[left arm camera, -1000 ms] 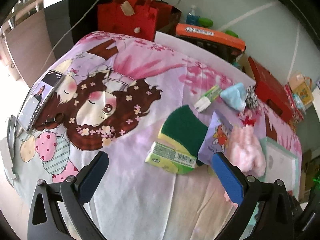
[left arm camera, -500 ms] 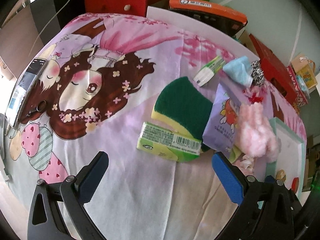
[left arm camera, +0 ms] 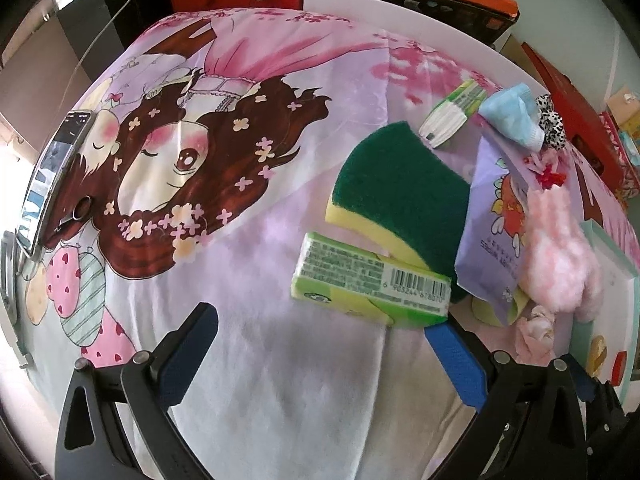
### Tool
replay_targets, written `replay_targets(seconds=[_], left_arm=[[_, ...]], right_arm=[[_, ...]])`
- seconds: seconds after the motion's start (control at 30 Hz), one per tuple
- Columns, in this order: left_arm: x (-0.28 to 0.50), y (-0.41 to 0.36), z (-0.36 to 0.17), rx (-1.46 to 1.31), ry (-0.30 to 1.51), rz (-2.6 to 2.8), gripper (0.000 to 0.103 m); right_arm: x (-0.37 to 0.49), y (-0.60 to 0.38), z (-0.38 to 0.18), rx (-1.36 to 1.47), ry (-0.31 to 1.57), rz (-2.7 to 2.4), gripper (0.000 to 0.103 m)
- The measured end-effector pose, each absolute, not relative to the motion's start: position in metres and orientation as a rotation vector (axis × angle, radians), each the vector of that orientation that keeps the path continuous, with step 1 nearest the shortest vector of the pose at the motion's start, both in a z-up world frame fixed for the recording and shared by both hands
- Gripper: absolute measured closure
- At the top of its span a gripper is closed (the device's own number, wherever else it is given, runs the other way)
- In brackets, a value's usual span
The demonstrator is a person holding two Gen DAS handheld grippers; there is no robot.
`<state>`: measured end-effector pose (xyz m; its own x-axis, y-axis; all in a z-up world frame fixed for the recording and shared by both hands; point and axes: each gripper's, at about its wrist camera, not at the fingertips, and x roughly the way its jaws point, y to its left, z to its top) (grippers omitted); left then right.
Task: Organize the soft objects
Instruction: 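Grasp the pink floral cloth with the right gripper while the left gripper grasps the green tissue pack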
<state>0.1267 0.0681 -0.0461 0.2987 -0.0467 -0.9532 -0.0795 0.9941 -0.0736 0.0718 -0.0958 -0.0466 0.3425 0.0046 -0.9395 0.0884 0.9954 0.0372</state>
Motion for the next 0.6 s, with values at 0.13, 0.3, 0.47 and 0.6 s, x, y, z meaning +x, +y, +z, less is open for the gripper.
replay_targets(seconds=[0.13, 0.3, 0.47, 0.6], left_arm=[[0.132, 0.069, -0.051, -0.121, 1.273, 0.019, 0.002], [0.14, 0.07, -0.054, -0.14, 1.263, -0.004, 0.011], [0.141, 0.069, -0.05, -0.132, 1.248, -0.016, 0.032], [0.142, 0.069, -0.049, -0.161, 1.256, -0.043, 0.041]], right_arm=[[0.073, -0.094, -0.051, 0.081, 1.221, -0.055, 0.0], [0.075, -0.09, -0.053, 0.063, 1.212, -0.063, 0.001], [0.076, -0.082, -0.055, 0.039, 1.205, -0.064, 0.021], [0.075, -0.078, -0.052, 0.032, 1.199, -0.058, 0.039]])
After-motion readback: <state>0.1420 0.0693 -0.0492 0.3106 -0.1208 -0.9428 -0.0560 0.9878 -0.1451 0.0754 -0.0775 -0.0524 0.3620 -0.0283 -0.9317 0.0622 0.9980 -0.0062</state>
